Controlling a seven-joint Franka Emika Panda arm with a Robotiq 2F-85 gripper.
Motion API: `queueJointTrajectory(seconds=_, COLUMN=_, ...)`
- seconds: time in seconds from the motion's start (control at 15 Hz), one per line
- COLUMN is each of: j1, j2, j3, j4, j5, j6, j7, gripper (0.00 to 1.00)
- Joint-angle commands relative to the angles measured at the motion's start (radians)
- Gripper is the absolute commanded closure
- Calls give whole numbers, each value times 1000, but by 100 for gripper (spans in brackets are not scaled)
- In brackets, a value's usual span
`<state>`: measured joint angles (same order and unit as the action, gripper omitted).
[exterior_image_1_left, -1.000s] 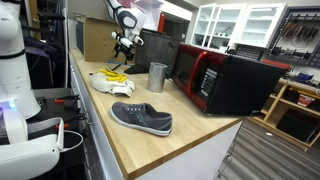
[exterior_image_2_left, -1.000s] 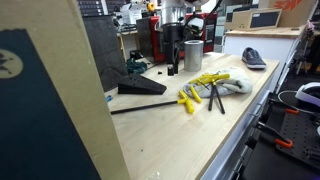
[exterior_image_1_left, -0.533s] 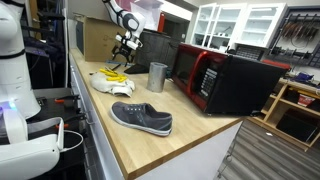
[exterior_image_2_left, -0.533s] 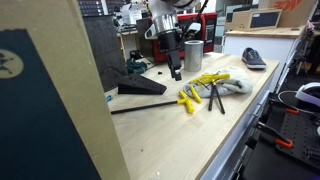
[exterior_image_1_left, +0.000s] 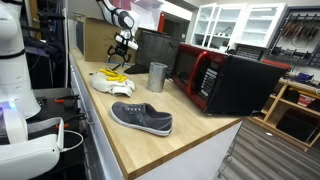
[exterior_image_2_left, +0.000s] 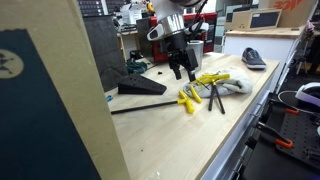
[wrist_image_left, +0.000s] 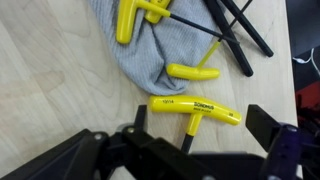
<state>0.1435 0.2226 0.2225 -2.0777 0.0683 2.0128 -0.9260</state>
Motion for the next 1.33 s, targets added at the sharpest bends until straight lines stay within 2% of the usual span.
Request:
queueJointTrajectory(seconds=0.0, j1=-11, j2=-11, j3=3, j4=-36, j5=1, j6=-9, j7=-82, gripper=0)
queueJointTrajectory(seconds=0.73, j1=-13, j2=-78, j3=-1, j4=-138, j5=6, j6=29, j7=-66, gripper=0)
queueJointTrajectory(seconds=1.07, j1=-17, j2=-181, j3=-10, j4=-186, j5=81, j6=48, j7=-20, gripper=0)
queueJointTrajectory(seconds=1.27, j1=-14, j2=-261, j3=-26, j4=-210, j5=156, j6=42, j7=76, gripper=0)
